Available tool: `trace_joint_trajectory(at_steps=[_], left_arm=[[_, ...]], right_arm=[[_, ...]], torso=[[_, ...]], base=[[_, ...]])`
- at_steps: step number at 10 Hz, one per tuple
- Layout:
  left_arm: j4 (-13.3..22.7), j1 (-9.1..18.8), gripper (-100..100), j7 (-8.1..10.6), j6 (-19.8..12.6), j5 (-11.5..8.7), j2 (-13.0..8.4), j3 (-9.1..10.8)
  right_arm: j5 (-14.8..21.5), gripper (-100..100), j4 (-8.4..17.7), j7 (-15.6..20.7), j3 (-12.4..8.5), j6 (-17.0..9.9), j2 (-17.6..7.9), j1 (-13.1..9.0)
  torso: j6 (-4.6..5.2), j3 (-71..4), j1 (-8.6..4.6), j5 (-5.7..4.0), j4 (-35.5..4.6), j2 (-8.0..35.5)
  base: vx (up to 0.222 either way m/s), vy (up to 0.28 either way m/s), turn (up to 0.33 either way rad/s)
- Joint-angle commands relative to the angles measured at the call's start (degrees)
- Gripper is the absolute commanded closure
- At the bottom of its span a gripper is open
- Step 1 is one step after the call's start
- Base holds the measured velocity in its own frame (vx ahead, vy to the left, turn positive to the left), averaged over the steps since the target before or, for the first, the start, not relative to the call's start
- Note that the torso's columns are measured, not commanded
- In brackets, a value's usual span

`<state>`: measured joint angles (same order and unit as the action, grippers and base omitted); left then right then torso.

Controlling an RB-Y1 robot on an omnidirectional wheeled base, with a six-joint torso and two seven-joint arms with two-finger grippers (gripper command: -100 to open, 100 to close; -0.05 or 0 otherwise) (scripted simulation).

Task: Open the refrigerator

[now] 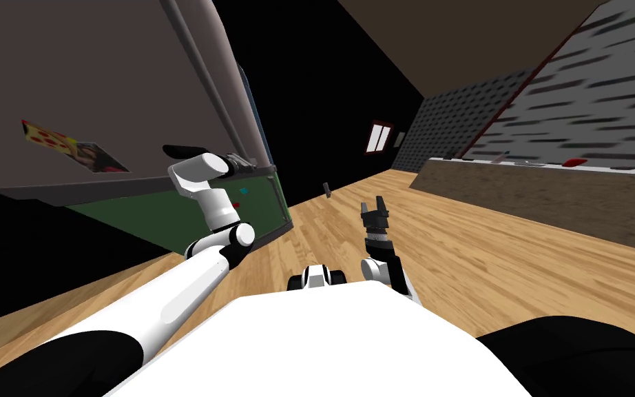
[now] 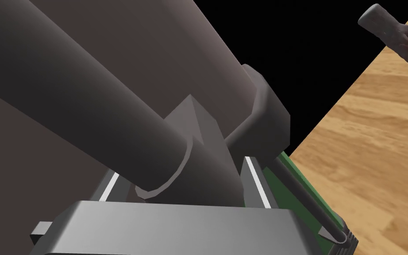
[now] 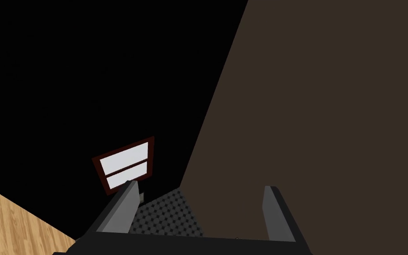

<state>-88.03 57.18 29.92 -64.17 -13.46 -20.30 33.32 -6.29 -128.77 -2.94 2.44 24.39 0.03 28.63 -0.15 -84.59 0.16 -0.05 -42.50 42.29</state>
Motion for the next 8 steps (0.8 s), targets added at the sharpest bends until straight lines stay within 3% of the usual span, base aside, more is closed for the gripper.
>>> trace_joint_trajectory(at_steps=[1,3,5,8], left_arm=[[-0.73,0.73,100,-1.37,-0.81,-3.28,1.14,-1.08],[-0.39,0.68,100,-1.32,-0.93,-3.03,0.96,-1.0],[-1.49,0.37,100,-2.43,-2.84,-5.82,2.44,-1.58],[-2.12,0.37,100,-2.95,-3.66,-7.2,3.07,-1.82]], right_arm=[[0.0,0,0.0,0.0,0.0,0.0,0.0,-0.01],[0.0,0,0.0,0.0,0.01,0.0,0.0,0.0],[0.0,0,0.0,0.0,0.0,0.0,0.0,0.02],[0.0,0,0.0,0.0,0.0,0.0,0.0,0.01]], torso=[[0.11,0.17,-0.13,0.04,0.08,0.24],[0.15,0.11,-0.39,-0.08,0.02,0.12],[0.26,-0.16,-0.27,-0.1,0.15,-0.22],[0.13,0.08,-0.06,0.08,0.17,0.12]], base=[[-0.392,0.121,-0.044],[-0.235,0.059,-0.021],[-0.197,0.129,-0.009],[-0.233,0.16,-0.041]])
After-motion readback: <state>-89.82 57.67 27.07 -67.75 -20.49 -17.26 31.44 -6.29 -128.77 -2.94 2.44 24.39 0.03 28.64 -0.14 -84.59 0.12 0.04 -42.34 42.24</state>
